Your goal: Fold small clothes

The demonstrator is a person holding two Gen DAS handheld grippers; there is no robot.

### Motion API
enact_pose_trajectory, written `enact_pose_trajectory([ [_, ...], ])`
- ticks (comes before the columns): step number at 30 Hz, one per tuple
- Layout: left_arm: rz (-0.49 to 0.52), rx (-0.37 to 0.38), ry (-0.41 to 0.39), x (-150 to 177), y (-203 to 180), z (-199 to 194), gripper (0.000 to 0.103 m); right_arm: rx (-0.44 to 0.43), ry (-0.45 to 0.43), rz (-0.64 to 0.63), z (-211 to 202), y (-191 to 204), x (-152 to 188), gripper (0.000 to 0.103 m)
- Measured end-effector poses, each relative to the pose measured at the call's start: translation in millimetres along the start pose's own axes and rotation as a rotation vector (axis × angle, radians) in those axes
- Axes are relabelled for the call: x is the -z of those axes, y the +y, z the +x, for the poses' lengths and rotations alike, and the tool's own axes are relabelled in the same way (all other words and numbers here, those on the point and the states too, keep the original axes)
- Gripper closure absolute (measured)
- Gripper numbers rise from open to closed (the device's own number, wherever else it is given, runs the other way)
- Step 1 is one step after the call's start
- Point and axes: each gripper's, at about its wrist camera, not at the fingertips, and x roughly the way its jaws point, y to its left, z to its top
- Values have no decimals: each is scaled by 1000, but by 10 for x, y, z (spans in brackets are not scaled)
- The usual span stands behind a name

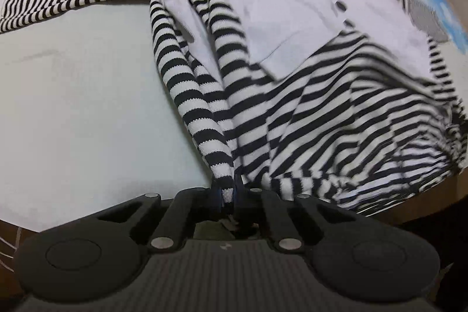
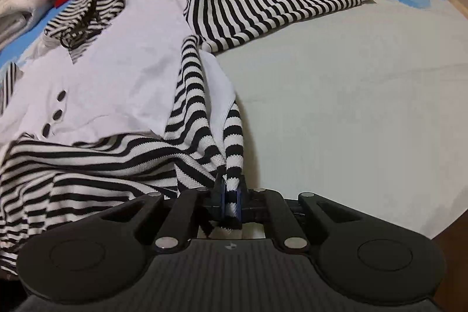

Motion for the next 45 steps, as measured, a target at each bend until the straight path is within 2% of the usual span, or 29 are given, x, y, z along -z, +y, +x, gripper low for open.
enact_pose_trajectory([
  [3,-17,-19,-23,-39,47,-20,74,10,6,-25,-23,75,3,91],
  [5,-5,-29,-106,-60,32,-141,54,30,-42,-15,-120,100,-17,77],
  [7,31,-27,-218,-80,-21,-303,50,25,-113,-7,-243,131,-51,66],
  [8,46,-9,-251,-101,-58,-348,50,20,-152,-14,-308,154,-55,59],
  [10,75,51,-282,-128,-150,-376,50,6,-228,-55,-432,250,-33,53],
  [12,111,91,-234,-135,-234,-282,48,-48,-268,-133,-499,386,15,49],
  [13,137,92,-167,-145,-286,-156,41,-86,-248,-167,-476,456,29,48],
  [14,157,73,-99,-115,-334,-47,36,-110,-207,-191,-418,504,44,48],
  [15,184,29,-21,-81,-373,97,36,-115,-135,-212,-317,551,75,48],
  [16,204,-16,14,-44,-420,166,36,-105,-38,-229,-179,584,113,50],
  [17,210,-29,7,-48,-433,168,36,-75,31,-239,-72,606,154,53],
  [18,202,-19,-15,-78,-436,121,36,-44,47,-252,-34,631,176,54],
  [19,183,2,-56,-110,-417,45,35,-30,21,-269,-69,668,173,54],
  [24,56,77,-279,-223,-274,-332,28,-83,-169,-252,-483,700,80,53],
  [29,23,118,-478,-232,-319,-659,25,-101,-318,-194,-912,798,-140,53],
  [33,16,114,-613,-305,-327,-866,25,-155,-507,-154,-1180,775,-117,46],
  [35,-34,103,-650,-390,-217,-957,25,-153,-527,-142,-1107,747,-102,45],
  [38,-90,41,-664,-597,-33,-1024,28,-97,-491,-175,-959,834,-190,46],
  [40,-105,28,-667,-771,94,-1021,43,-129,-508,-183,-962,888,-332,46],
  [44,-119,97,-673,-1155,457,-921,71,-145,-561,-257,-1040,1077,-592,48],
  [45,-113,102,-682,-1237,573,-876,75,-142,-569,-268,-1090,1128,-636,48],
])
